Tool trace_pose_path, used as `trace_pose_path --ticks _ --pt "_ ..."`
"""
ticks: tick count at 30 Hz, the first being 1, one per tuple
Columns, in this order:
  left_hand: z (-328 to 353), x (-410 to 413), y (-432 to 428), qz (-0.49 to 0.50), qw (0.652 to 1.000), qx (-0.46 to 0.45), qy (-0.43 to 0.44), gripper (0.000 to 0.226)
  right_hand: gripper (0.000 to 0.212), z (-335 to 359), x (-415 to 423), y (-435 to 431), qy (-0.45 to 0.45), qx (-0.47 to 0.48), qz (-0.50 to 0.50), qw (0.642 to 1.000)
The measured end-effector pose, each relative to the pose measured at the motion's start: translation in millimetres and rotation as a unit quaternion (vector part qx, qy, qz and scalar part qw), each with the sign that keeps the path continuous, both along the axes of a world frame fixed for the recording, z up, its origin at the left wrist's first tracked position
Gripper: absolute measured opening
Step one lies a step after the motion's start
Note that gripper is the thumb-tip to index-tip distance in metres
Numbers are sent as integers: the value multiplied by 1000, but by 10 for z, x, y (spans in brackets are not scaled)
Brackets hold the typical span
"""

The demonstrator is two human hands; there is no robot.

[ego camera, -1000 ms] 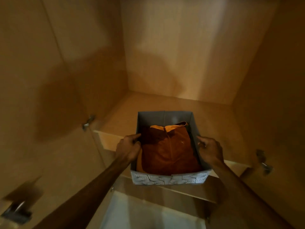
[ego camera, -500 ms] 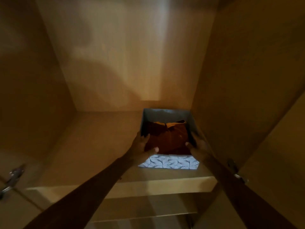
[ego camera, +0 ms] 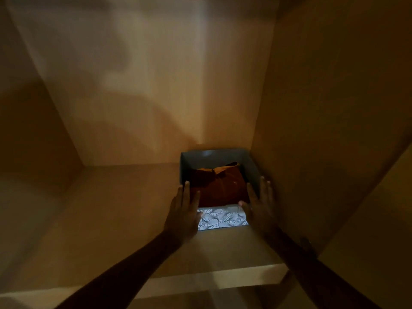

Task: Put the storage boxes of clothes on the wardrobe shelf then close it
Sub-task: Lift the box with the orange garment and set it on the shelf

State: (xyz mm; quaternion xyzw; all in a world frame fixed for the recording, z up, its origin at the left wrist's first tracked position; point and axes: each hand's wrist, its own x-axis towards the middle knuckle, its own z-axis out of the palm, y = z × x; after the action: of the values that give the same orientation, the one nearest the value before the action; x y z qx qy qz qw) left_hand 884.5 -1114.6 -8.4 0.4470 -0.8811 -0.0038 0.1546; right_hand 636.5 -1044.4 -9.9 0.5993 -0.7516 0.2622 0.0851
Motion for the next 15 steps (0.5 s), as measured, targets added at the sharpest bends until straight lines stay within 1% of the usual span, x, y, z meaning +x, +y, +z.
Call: trace_pose_path --ticks 2,4,9,12,15 --pt "-163 57 154 -22 999 -24 7 76 66 -182 78 112 -6 -11 29 1000" --pt "-304 136 201 -33 999 -20 7 85 68 -343 108 189 -6 1 33 999" --pt "-232 2 -16 -24 999 41 -17 101 69 -330 -1 106 37 21 22 999" --pt "-161 -75 -175 -44 996 70 -44 107 68 -288 -91 23 29 34 13 999" --pt "-90 -222 -282 -54 992 104 -49 111 68 -289 -231 -87 8 44 14 999"
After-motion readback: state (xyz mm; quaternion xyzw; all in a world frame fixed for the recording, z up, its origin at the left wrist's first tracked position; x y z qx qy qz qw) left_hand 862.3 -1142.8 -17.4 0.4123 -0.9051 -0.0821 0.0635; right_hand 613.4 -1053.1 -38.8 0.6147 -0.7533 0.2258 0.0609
